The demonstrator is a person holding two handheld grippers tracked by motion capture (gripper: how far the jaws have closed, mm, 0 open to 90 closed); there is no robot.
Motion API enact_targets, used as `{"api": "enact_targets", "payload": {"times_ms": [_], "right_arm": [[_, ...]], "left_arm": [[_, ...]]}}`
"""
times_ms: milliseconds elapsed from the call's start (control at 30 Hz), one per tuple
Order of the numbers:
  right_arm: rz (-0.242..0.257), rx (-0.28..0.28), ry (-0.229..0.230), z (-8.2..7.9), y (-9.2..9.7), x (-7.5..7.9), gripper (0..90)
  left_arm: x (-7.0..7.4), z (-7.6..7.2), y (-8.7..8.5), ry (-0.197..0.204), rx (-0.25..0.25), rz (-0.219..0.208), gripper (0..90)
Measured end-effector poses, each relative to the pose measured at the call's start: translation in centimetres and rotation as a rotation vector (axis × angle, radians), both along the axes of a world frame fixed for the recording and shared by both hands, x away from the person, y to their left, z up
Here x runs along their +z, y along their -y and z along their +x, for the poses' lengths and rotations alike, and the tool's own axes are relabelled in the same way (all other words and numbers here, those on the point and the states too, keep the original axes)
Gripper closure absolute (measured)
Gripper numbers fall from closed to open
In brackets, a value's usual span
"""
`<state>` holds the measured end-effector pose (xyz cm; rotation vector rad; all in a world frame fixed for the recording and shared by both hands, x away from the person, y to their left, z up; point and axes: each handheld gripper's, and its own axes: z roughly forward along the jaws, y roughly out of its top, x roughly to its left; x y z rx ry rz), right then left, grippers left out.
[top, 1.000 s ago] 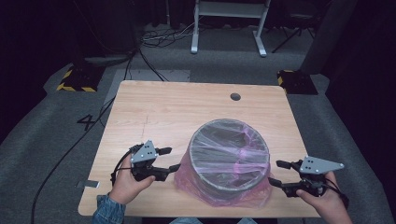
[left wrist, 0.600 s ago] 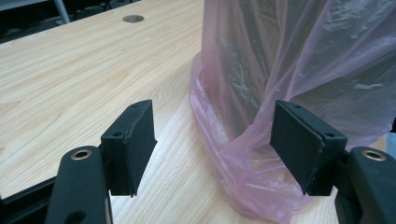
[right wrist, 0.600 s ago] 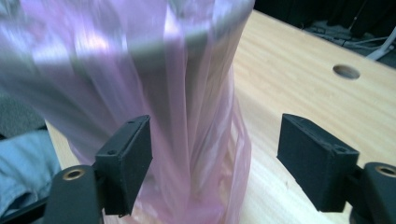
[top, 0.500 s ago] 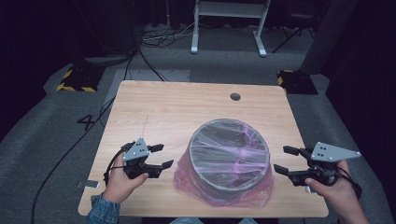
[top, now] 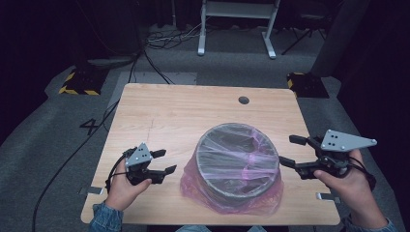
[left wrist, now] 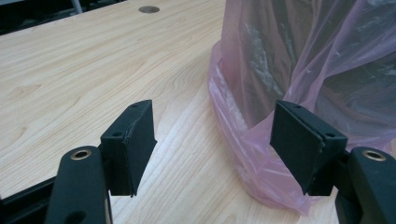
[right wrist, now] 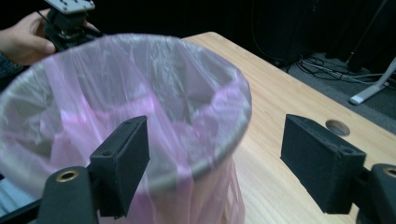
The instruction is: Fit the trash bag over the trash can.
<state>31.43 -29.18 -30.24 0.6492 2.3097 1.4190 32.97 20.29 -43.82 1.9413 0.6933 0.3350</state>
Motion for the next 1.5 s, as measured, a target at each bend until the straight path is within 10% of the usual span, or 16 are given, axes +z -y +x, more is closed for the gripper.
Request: {"api": "enact_targets", "payload": {"times_ms": [667, 1100, 1500], "right_arm": [[-0.034, 0.117, -0.001, 3.5, -9.4, 2.1, 21.4], [-0.047, 0.150, -0.051, 5.1, -14.3, 0.1, 19.1], [-0.168, 0.188, -0.106, 5.5, -17.0, -2.7, 25.1]], "left_arm": [[-0.9, -0.9, -1.8, -0.016, 0.061, 0.003, 28.9], [-1.0, -1.6, -2.7, -0.009, 0.085, -0.002, 28.6], [-1.0, -1.3, -2.2, -0.013, 0.071, -0.009, 28.4]]}}
